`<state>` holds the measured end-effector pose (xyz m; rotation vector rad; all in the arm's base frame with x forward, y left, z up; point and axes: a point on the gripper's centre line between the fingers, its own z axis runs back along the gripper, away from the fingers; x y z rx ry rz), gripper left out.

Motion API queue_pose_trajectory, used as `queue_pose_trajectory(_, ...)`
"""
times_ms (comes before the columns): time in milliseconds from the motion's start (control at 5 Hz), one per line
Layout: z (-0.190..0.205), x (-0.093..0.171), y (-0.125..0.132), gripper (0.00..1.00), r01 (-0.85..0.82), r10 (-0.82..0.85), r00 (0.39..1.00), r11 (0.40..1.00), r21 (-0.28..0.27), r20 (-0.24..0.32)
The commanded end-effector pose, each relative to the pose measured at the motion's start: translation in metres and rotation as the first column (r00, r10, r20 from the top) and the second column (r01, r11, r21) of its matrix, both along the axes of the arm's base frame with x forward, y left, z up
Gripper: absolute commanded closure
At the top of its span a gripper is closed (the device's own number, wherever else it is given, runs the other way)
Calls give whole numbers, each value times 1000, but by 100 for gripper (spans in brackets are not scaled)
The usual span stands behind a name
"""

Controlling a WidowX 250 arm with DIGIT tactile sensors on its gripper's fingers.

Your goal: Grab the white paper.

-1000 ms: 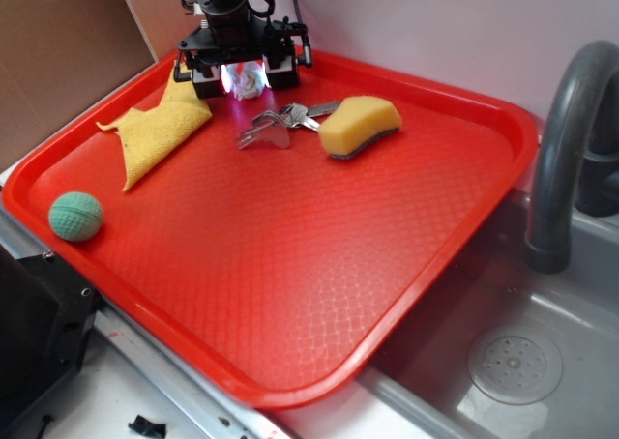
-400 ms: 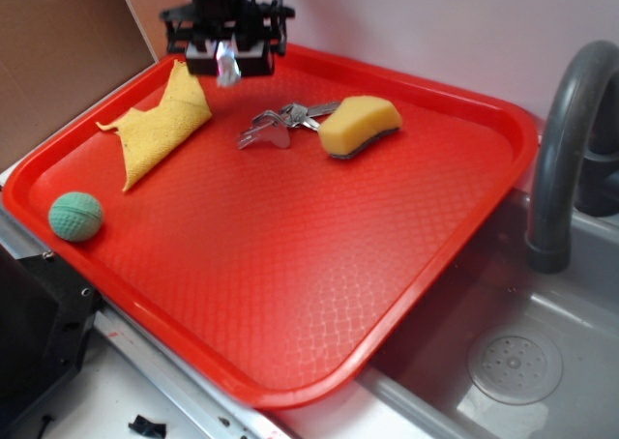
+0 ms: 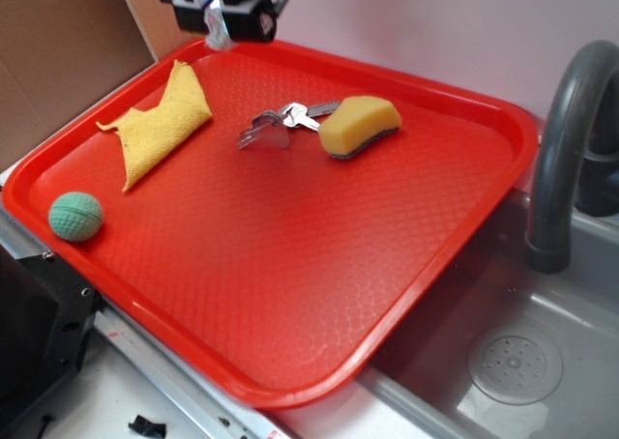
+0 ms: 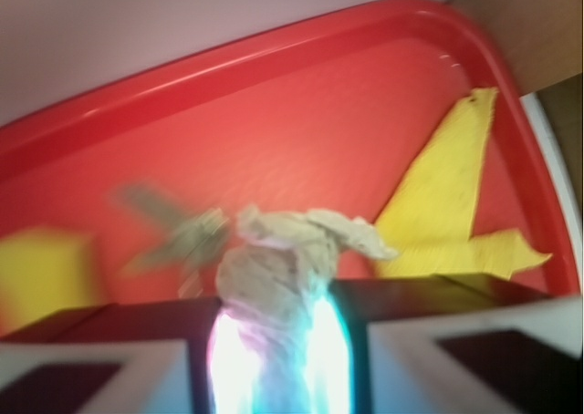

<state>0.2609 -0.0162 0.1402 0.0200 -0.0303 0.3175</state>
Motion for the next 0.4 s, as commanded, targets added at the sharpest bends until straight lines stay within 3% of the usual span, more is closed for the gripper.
queue_pose_trajectory(0, 58, -56, -33, 100, 130, -123, 988, 989, -67, 89)
queue_pose_trajectory(200, 55, -66, -44, 100, 125, -117, 990, 986, -111, 80)
